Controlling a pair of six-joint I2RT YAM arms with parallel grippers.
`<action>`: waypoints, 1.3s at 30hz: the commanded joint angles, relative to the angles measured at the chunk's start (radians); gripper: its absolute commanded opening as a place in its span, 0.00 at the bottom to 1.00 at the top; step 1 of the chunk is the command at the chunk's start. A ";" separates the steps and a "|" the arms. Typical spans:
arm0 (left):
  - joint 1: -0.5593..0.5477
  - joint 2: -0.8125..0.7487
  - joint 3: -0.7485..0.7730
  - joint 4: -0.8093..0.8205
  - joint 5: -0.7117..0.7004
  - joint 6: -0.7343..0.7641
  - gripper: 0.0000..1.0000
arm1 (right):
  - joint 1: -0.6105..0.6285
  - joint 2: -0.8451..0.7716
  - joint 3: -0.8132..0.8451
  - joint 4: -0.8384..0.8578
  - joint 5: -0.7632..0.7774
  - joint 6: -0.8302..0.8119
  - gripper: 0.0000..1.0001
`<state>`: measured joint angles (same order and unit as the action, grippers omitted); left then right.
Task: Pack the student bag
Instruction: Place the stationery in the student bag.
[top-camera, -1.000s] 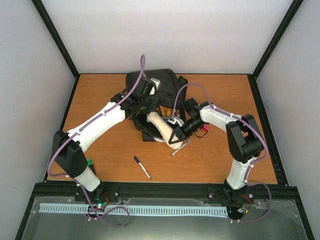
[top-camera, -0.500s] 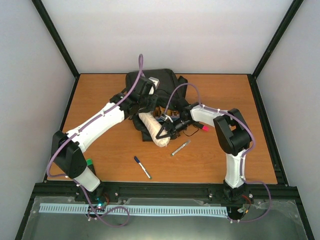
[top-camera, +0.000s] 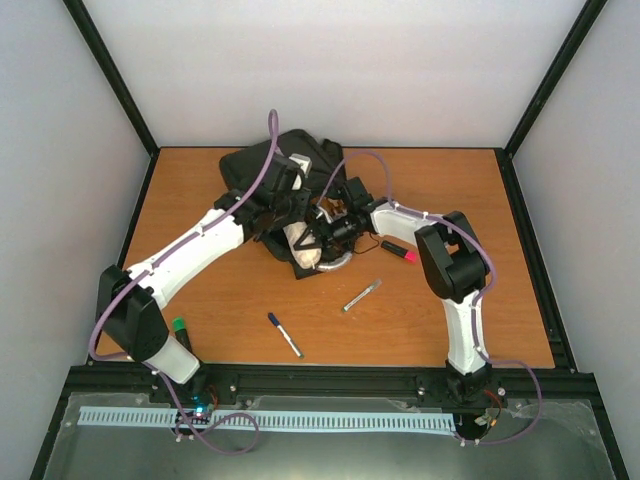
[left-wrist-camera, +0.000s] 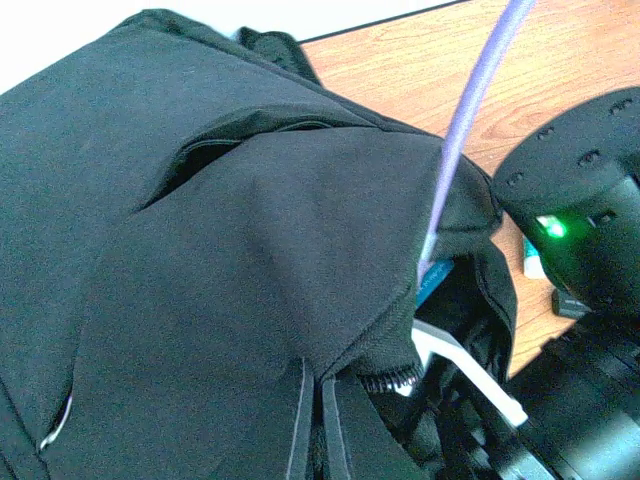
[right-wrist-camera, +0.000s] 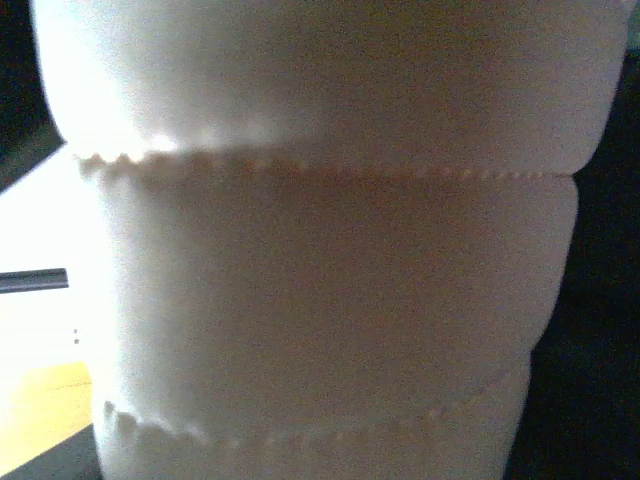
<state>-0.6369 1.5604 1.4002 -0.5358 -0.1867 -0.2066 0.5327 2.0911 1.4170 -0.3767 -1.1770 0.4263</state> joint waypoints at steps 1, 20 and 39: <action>-0.013 -0.096 -0.003 0.040 0.006 -0.014 0.01 | -0.016 0.083 0.089 -0.027 0.099 0.025 0.67; -0.012 -0.210 -0.136 0.043 -0.074 -0.014 0.01 | -0.021 -0.131 -0.064 -0.123 0.313 -0.276 0.79; -0.010 -0.231 -0.165 0.091 -0.064 0.059 0.01 | 0.037 -0.102 -0.092 0.036 0.086 -0.114 0.32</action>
<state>-0.6426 1.3834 1.2293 -0.5362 -0.2607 -0.1932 0.5407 1.9575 1.2533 -0.3927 -0.9489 0.2520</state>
